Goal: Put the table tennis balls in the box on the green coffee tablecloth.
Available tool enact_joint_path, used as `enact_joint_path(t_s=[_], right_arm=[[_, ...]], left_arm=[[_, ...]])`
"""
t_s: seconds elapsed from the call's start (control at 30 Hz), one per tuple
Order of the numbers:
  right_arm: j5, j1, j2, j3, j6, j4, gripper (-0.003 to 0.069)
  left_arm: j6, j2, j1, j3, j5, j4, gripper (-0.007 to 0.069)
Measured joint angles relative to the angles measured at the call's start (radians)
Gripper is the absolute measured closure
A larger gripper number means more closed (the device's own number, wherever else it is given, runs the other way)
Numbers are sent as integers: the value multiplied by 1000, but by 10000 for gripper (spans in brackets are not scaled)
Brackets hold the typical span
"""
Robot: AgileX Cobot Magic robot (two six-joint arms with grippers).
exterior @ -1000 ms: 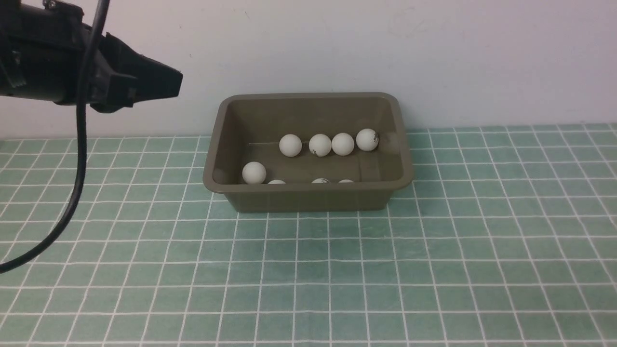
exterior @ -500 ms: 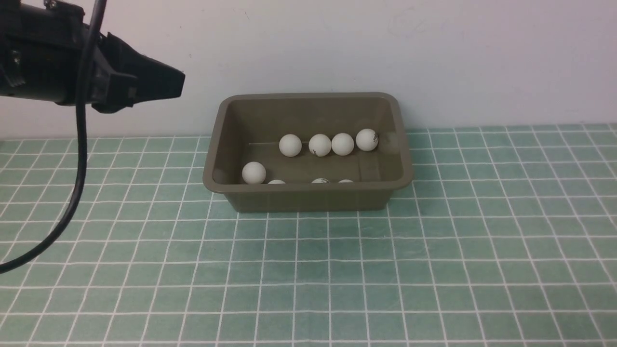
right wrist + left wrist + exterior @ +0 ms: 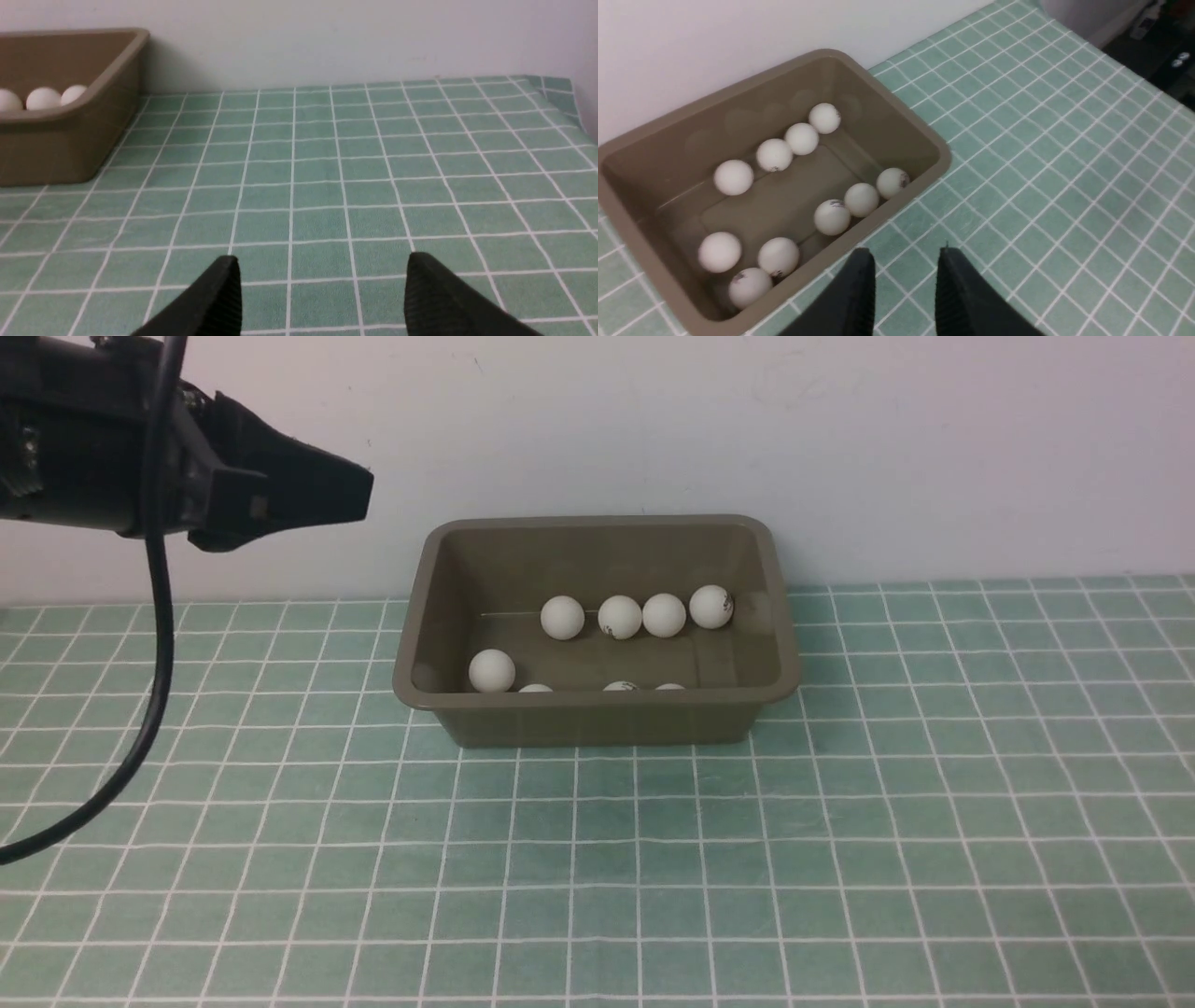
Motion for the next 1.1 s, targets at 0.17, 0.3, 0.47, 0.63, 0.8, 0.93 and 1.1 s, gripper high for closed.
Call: enact_joint_path(t_s=[0.17, 0.3, 0.47, 0.63, 0.8, 0.93, 1.1], right_arm=[[0, 0, 0, 0, 0, -4, 230], [0, 0, 0, 0, 0, -4, 230], [0, 0, 0, 0, 0, -4, 230], [0, 0, 0, 0, 0, -7, 230], [0, 0, 0, 0, 0, -7, 230], [0, 0, 0, 0, 0, -8, 230], [0, 0, 0, 0, 0, -8, 230]], left_arm=[[38, 0, 0, 0, -1, -63, 450], [133, 0, 0, 0, -41, -143, 450], [360, 0, 0, 0, -80, -211, 450], [418, 0, 2, 0, -88, -273, 450], [410, 1, 9, 0, -128, -369, 450], [452, 4, -11, 0, -139, -534, 450], [680, -2, -118, -11, -147, -646, 450]])
